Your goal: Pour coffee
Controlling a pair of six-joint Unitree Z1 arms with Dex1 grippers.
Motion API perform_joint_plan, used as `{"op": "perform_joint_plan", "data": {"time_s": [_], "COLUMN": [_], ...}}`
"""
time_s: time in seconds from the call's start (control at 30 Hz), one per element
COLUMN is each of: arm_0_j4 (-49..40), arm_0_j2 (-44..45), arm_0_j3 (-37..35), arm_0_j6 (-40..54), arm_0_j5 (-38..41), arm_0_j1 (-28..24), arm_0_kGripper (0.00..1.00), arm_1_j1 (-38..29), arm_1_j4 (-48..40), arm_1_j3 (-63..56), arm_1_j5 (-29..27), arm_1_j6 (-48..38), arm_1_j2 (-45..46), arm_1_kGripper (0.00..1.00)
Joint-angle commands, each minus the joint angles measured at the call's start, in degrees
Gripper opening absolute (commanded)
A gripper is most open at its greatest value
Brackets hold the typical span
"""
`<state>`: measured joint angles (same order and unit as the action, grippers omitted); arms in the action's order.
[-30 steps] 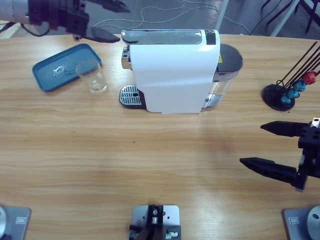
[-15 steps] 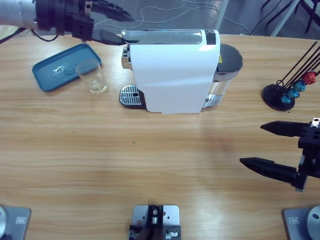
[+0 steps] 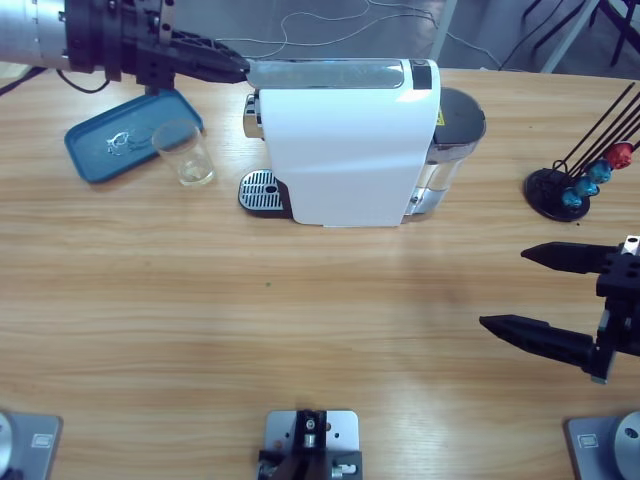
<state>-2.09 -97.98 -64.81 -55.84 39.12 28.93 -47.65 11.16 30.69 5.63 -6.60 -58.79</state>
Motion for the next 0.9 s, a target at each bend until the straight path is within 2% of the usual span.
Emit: {"op": "perform_joint_plan", "data": {"time_s": [0.03,0.9], "arm_0_j4": [1.72,2.00], "arm_0_j2": [-2.06,1.32], "arm_0_j3": [1.97,-5.63], "arm_0_j6": [0.70,-1.18], "arm_0_j5": [1.27,1.71], "arm_0_j1": [-0.45,0.41], "arm_0_kGripper": [0.000,0.000], "arm_1_j1": [-0.45,-0.43], "arm_1_j4": [-0.44,-0.53], "arm_1_j3": [-1.86,-1.86], "arm_1_j5": [-0.27,-0.27], "arm_1_j6": [0.65,0.65], "arm_1_j2": [0.44,0.26], "arm_1_kGripper": [1.000,1.000]}}
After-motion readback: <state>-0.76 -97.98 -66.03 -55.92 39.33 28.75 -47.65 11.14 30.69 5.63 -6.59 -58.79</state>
